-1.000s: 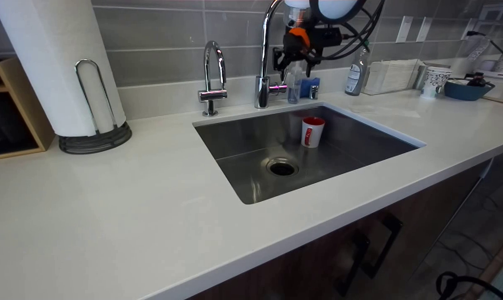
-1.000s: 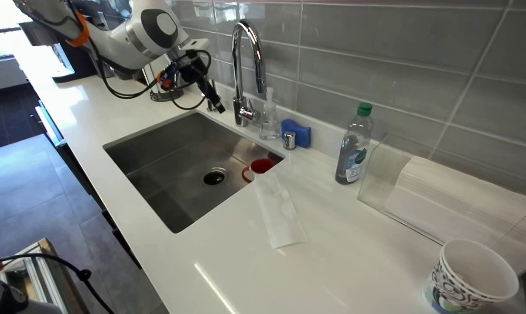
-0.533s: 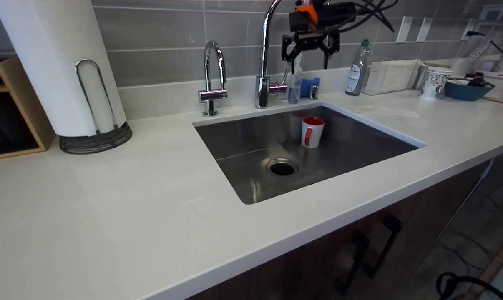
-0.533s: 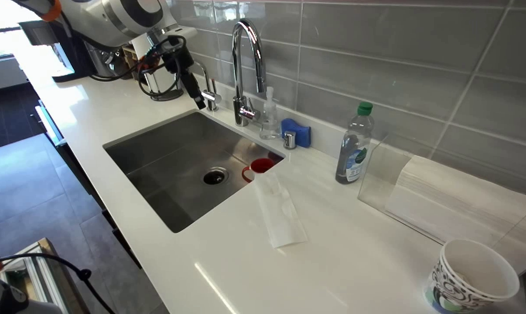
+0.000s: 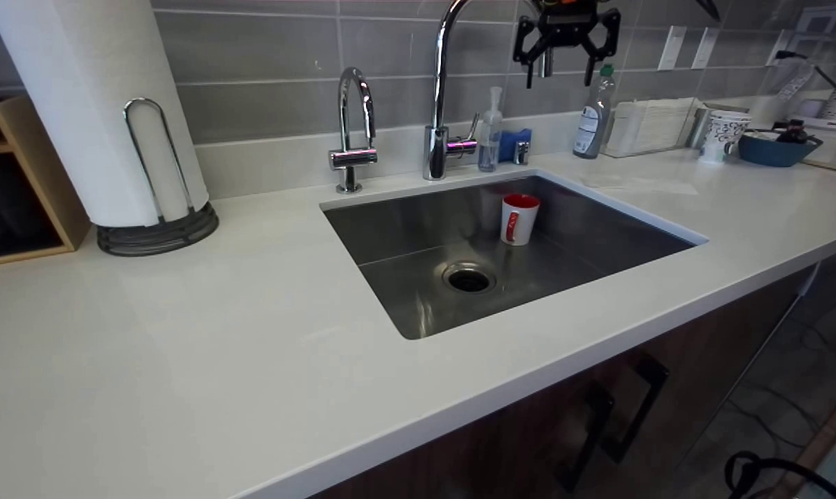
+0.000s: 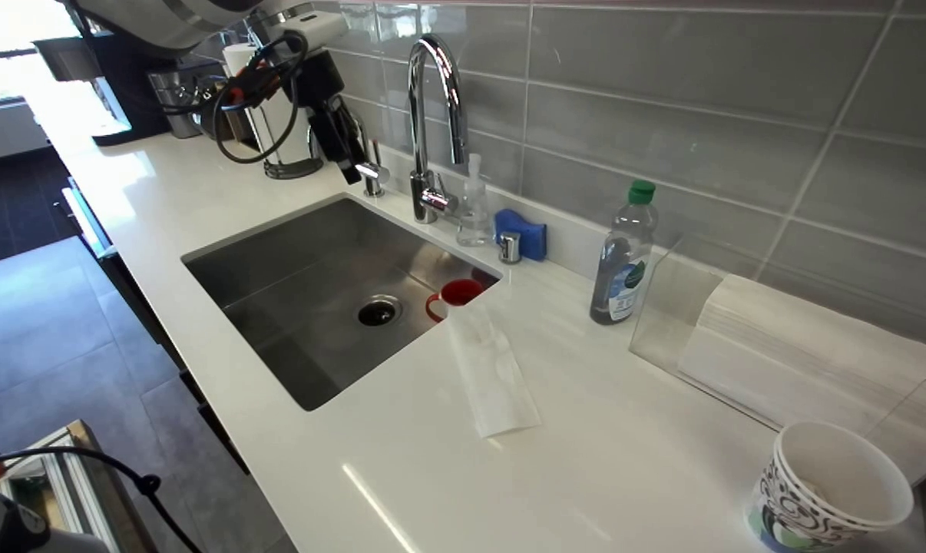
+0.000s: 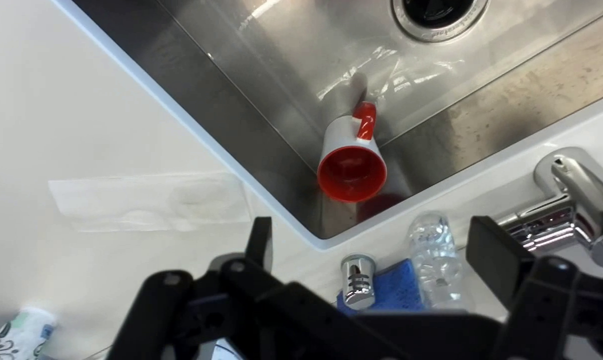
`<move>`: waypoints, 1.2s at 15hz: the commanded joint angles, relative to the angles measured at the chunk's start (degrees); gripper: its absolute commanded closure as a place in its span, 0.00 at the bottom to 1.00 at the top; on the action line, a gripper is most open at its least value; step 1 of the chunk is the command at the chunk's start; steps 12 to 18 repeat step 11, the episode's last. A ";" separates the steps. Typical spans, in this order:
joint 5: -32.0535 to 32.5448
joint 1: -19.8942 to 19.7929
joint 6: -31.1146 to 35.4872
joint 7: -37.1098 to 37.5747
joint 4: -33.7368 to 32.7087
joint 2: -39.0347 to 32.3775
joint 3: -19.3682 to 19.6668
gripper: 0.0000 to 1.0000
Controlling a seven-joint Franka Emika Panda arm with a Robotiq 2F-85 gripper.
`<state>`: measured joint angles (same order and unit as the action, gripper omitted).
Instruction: Open the tap
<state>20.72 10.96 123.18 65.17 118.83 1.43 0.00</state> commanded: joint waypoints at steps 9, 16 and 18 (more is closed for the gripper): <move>1.50 -4.80 3.50 -2.04 5.47 5.52 -3.26 0.00; 1.52 -4.81 3.50 -2.04 5.47 5.52 -3.26 0.00; 1.52 -4.81 3.50 -2.04 5.47 5.52 -3.26 0.00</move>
